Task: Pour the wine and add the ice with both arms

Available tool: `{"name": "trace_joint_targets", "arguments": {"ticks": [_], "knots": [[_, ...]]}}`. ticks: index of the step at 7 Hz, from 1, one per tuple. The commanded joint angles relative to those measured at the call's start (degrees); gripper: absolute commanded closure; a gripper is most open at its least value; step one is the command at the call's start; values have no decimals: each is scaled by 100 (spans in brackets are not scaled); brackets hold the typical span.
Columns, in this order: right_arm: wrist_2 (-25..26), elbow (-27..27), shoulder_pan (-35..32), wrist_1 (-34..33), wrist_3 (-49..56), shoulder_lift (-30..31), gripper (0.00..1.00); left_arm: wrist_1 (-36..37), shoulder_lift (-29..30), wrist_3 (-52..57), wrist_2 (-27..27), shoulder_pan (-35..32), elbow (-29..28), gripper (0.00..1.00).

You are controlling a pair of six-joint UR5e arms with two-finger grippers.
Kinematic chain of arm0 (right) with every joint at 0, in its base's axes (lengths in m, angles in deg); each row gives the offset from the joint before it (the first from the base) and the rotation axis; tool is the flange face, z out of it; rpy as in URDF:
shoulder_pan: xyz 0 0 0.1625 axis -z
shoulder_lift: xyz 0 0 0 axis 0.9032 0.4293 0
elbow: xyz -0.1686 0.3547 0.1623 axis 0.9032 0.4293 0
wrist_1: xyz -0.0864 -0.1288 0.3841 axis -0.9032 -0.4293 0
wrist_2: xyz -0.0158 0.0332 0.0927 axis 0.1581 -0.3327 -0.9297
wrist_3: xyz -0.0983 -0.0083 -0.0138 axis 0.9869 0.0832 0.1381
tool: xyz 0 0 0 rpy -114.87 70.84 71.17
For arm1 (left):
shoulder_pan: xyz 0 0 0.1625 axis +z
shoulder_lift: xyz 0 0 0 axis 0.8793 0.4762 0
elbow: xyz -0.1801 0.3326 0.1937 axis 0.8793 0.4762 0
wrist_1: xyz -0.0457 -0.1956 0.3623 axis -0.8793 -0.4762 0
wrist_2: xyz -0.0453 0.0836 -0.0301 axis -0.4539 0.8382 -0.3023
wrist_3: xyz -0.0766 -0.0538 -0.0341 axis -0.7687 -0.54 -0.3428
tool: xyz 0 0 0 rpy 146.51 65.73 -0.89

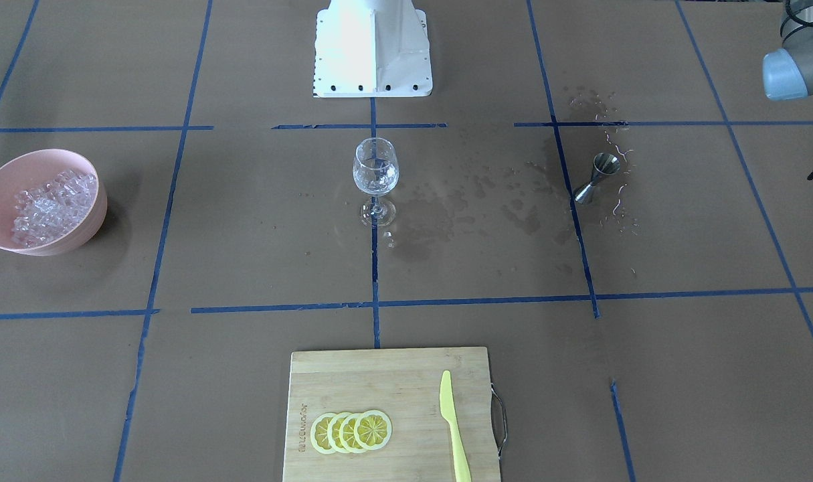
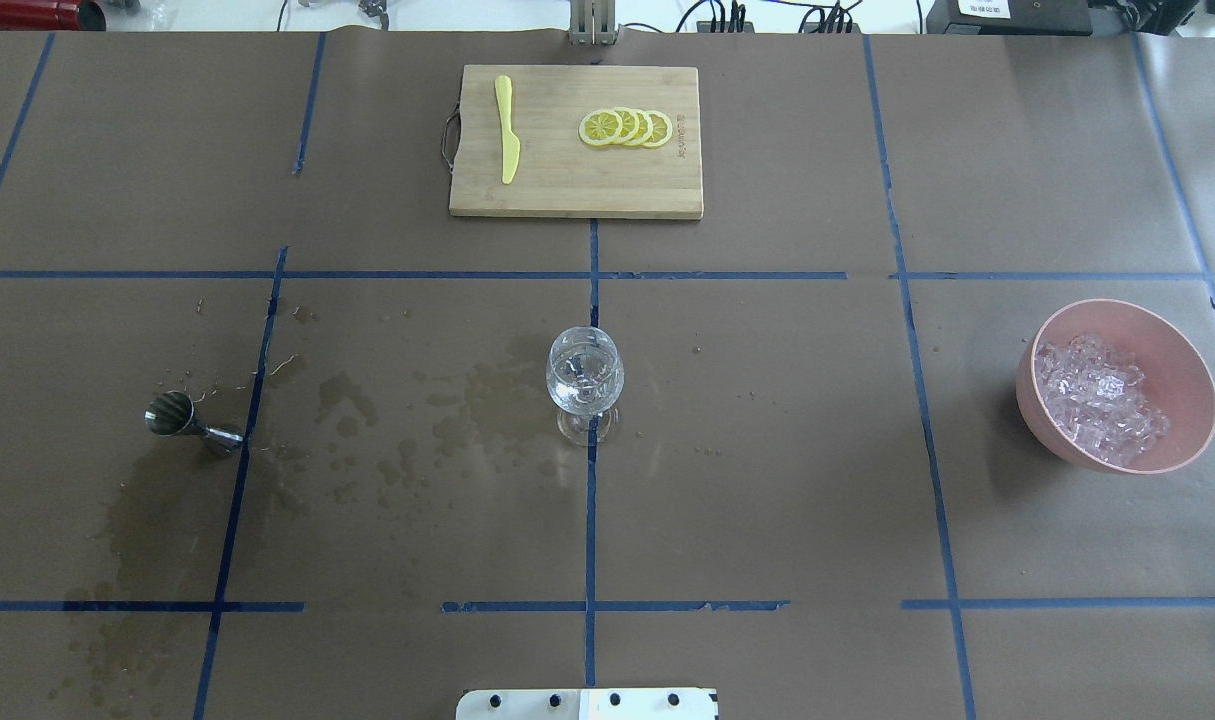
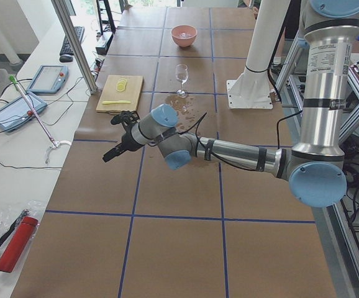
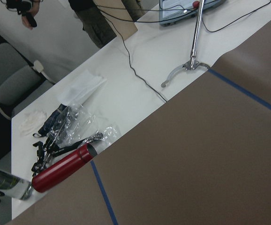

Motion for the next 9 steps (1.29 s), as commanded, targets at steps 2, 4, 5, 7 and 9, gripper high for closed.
{"name": "trace_joint_targets", "arguments": {"ticks": [2,4,5,7,9], "knots": [[0,1,0,7,7,19,0,2935,77,381,-986,-627,12,0],[0,27,0,33,-2,-7,0,4343,-28,1359,-2172,-1356,-32,0],[0,27,0,33,-2,-16,0,4698,-359,1360,-2770,-1681,72,0],[-9,1,0,33,-11,-34,0,4675,-591,1369,-2908,-1851,370,0],[-26,-26,9,33,-116,-86,0,4693,-556,1360,-2873,-1834,529,0]]}}
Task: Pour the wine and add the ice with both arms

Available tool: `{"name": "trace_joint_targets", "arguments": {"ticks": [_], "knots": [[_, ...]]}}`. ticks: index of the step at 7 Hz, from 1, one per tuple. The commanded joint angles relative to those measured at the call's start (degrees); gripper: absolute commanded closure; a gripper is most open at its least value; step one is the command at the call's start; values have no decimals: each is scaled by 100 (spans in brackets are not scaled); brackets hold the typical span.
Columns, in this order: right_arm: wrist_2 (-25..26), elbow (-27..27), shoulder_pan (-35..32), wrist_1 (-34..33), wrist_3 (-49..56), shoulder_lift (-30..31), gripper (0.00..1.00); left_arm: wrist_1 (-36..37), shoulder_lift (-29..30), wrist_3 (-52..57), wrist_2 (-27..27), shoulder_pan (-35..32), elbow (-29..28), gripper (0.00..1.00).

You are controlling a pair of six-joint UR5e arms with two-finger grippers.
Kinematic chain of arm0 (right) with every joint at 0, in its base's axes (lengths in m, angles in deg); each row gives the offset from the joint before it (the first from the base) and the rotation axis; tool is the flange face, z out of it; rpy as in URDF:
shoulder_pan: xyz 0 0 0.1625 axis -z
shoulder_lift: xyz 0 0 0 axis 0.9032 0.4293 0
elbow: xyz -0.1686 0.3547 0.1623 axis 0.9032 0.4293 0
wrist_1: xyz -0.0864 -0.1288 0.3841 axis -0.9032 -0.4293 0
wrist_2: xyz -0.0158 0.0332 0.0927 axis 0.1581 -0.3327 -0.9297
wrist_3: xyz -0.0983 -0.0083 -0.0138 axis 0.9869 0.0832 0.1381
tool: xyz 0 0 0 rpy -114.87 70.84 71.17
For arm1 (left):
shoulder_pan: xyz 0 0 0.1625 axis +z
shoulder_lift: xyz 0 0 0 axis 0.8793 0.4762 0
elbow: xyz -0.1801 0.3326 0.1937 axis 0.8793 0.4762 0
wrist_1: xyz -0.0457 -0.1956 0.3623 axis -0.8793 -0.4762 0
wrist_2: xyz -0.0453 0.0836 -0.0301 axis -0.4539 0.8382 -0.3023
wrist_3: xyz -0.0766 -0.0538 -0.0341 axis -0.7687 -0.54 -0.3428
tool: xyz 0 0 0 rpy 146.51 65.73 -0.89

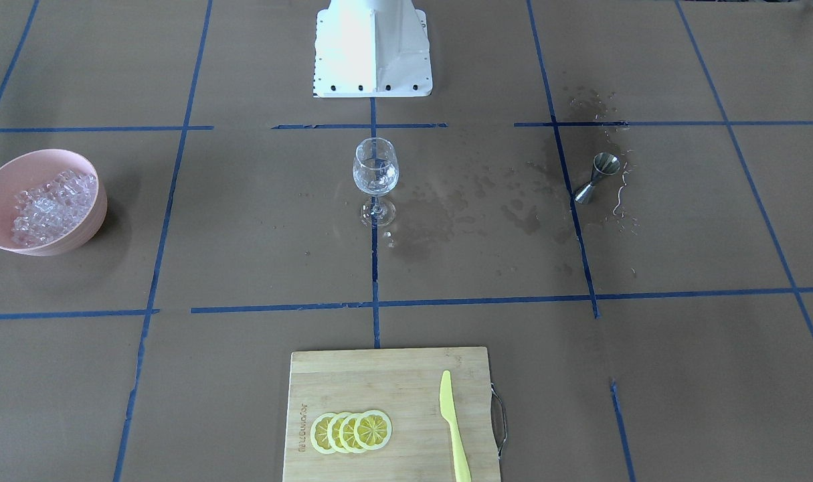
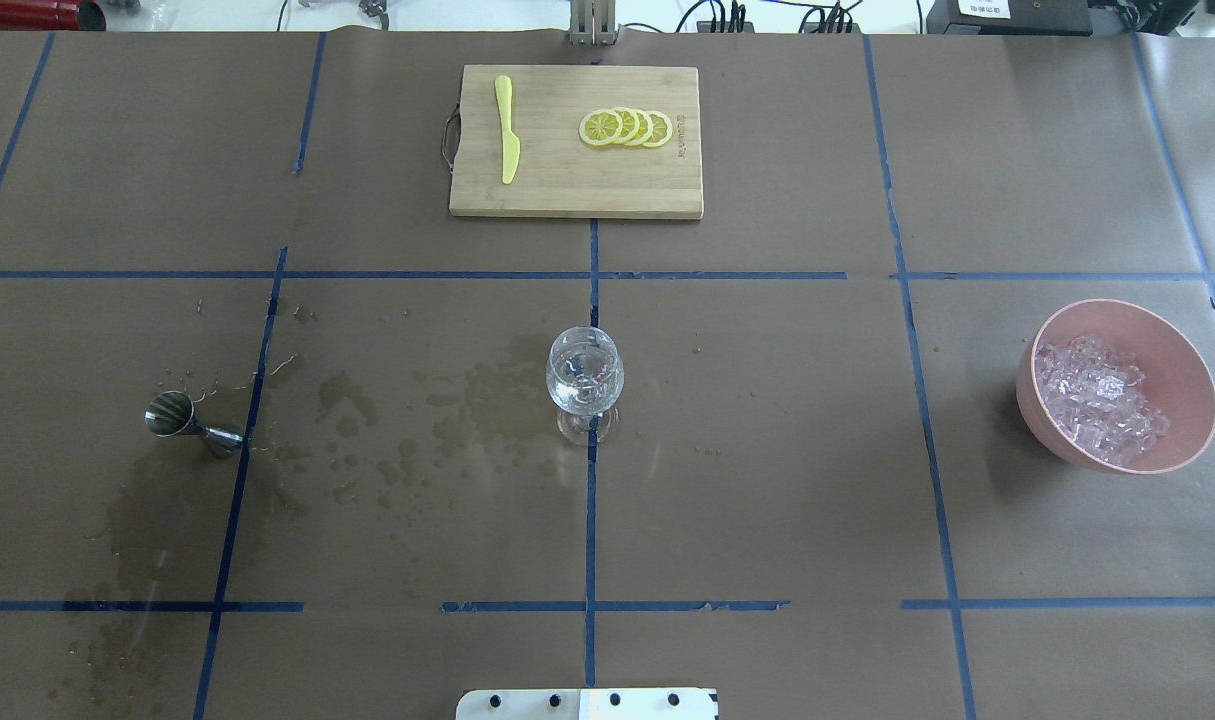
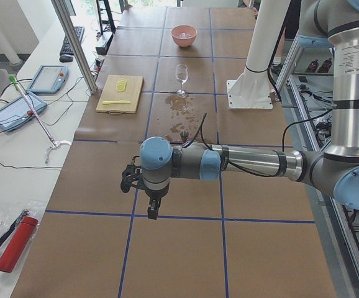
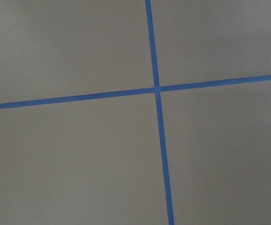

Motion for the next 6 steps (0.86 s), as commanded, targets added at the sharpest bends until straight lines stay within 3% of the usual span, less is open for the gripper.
{"name": "trace_joint_targets", "arguments": {"ticks": [1,3,5,6], "knots": [[-37,-180,129,17,-660,-81,0,3,-8,-5,0,42,81,0],[7,-654,925,113,-2011,-91,0,-15,9,-5,0,42,142,0],[435,-586,1734,1688,-3218,145,0,-155,10,-5,0,42,142,0],[1029,-464,2304,2323,-3780,277,0,-164,10,-5,-9,42,151,0]]}}
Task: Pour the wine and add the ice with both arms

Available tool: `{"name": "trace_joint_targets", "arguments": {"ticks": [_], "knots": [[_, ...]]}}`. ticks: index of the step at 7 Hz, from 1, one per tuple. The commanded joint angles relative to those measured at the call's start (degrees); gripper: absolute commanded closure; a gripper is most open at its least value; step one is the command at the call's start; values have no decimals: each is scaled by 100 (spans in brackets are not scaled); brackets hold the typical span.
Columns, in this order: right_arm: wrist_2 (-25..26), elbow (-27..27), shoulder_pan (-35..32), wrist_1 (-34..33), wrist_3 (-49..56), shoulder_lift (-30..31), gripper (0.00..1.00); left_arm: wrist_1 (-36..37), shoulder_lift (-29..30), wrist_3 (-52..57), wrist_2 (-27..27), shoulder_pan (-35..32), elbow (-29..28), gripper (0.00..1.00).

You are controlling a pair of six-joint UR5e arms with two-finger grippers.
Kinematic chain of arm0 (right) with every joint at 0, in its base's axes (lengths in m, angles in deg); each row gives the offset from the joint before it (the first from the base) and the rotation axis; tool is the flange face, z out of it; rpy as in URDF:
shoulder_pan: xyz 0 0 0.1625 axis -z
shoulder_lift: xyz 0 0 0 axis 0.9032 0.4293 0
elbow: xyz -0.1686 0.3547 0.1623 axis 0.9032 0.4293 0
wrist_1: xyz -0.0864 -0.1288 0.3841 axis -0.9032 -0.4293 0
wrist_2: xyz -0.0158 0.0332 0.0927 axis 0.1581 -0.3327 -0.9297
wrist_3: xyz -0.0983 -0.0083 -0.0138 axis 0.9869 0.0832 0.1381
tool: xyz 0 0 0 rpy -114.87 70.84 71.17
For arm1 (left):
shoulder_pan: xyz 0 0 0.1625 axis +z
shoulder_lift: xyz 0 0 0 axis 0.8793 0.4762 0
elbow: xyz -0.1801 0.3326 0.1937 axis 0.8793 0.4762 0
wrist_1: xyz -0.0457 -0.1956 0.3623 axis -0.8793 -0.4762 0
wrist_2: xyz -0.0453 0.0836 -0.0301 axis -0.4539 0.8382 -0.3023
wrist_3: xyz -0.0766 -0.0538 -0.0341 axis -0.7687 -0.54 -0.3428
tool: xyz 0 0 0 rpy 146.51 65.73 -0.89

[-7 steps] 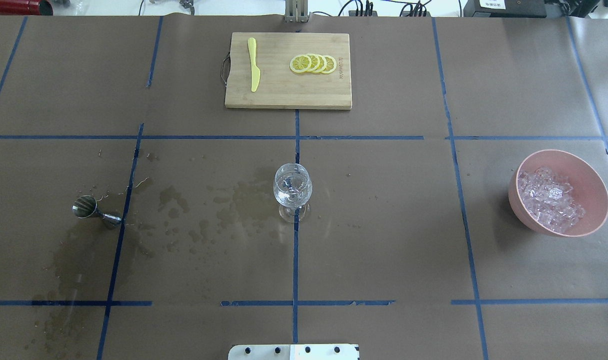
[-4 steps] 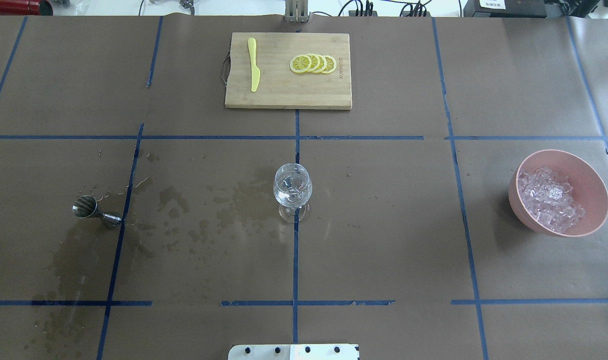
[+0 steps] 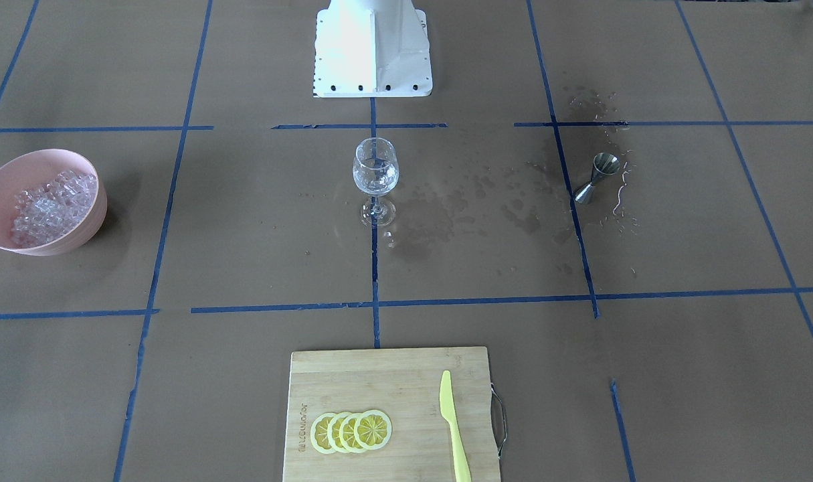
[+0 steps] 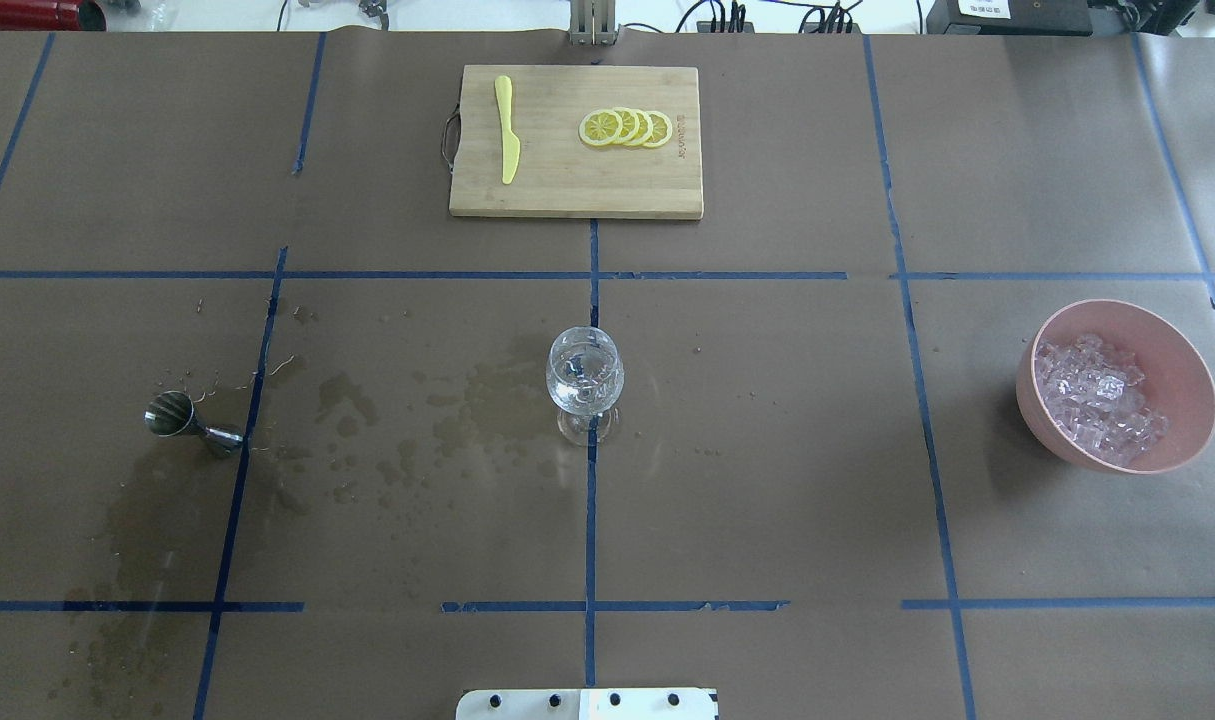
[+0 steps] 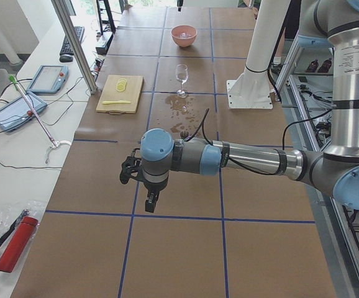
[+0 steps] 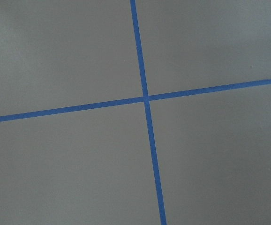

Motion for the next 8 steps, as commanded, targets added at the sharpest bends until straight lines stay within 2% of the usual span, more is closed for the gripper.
{"name": "trace_joint_targets", "arguments": {"ticks": [1,2,3,4,6,8], "knots": [[929,159,1015,1224,-1319,184,2,-130,0,0,-7,0,2,0],[1255,169,1411,1525,-1752,341,19,-157,0,0,-7,0,-7,0],[1319,169,1598,1632,-2079,377,35,-158,0,0,-7,0,1,0],[1529,169,1835,1651,-2256,377,44,-158,0,0,-7,0,1,0],[2064,169,2335,1651,-2686,377,44,-158,0,0,-7,0,1,0],[2312,204,2566,1651,-2776,377,46,-167,0,0,-7,0,1,0]]}}
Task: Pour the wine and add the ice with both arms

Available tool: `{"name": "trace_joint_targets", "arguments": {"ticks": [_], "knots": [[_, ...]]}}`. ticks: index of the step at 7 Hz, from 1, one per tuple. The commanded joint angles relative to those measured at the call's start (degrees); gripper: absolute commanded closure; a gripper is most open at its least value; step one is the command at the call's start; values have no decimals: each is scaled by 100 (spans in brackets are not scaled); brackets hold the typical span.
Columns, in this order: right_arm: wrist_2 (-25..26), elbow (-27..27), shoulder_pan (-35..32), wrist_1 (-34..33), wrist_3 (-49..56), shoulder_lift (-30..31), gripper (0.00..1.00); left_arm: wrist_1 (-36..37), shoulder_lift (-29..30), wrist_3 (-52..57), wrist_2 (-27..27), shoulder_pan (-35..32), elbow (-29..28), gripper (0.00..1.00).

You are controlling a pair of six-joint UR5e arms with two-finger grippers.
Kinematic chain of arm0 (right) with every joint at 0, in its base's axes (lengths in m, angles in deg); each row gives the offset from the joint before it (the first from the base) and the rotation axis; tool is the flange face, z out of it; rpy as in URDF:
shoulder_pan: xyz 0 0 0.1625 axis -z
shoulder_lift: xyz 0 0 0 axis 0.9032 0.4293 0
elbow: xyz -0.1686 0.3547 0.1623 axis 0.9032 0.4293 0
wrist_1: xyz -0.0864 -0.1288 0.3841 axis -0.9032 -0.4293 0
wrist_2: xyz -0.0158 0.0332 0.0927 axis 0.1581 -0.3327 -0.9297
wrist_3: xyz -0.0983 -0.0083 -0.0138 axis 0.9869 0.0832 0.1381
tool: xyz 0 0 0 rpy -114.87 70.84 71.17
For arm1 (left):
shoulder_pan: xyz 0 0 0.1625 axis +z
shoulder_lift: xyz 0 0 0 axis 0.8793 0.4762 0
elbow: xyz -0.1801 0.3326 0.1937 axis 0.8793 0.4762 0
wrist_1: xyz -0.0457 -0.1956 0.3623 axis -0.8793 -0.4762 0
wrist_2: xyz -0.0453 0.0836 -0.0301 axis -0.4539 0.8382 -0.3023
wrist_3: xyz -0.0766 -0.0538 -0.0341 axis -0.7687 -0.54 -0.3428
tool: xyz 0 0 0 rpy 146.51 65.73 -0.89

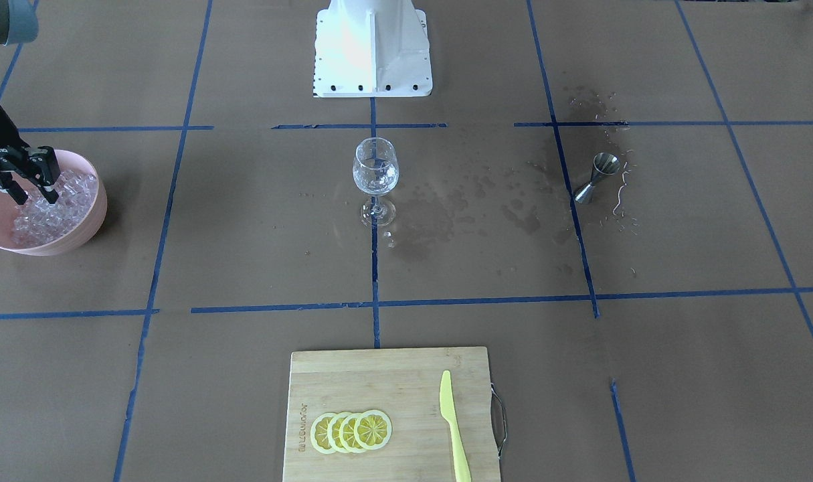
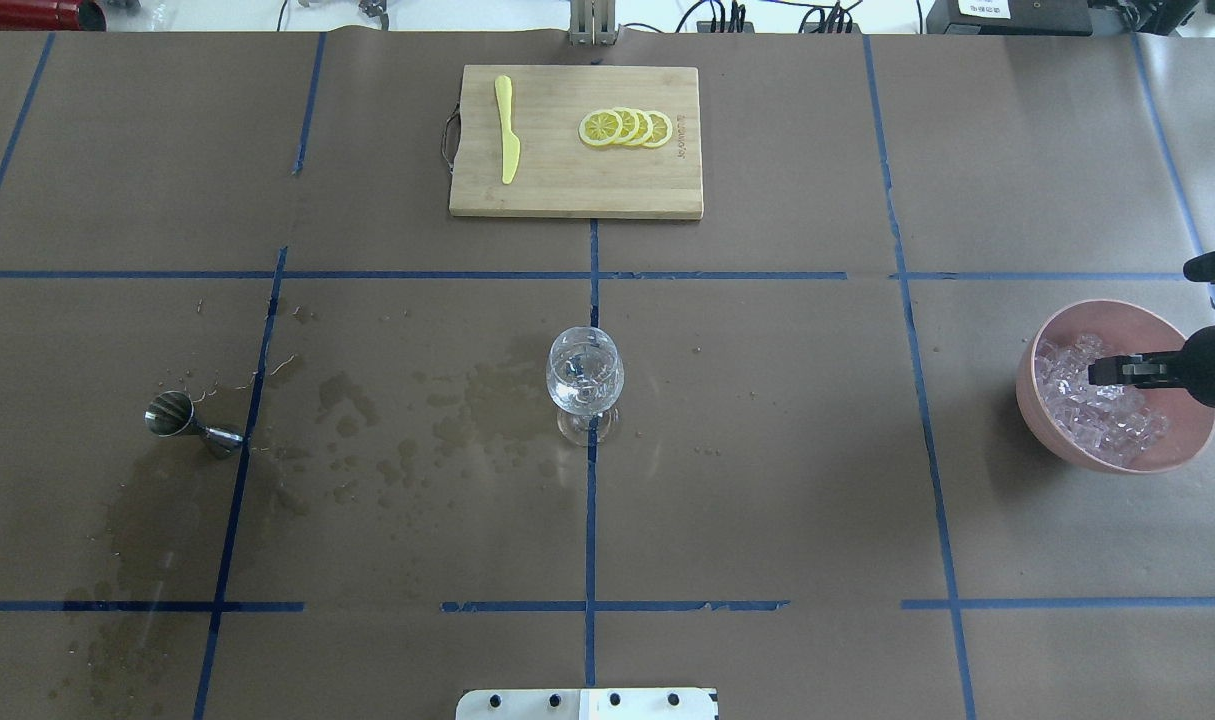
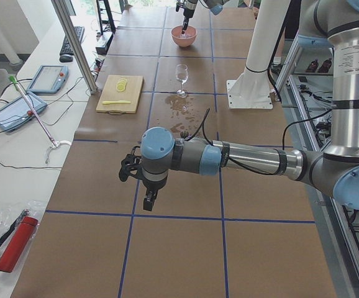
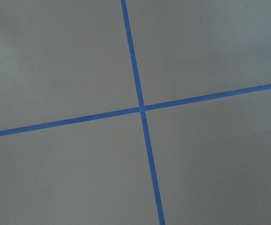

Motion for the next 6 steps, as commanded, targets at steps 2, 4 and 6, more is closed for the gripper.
{"name": "trace_joint_targets", "arguments": {"ticks": [2,4,6], "knots": [[289,130,228,1,-67,26,47,-3,0,0,0,0,0,0],[325,148,237,-8,-67,34,48,-3,0,0,0,0,0,0],[325,165,264,-8,-58,34,87,-12,0,0,0,0,0,0]]}}
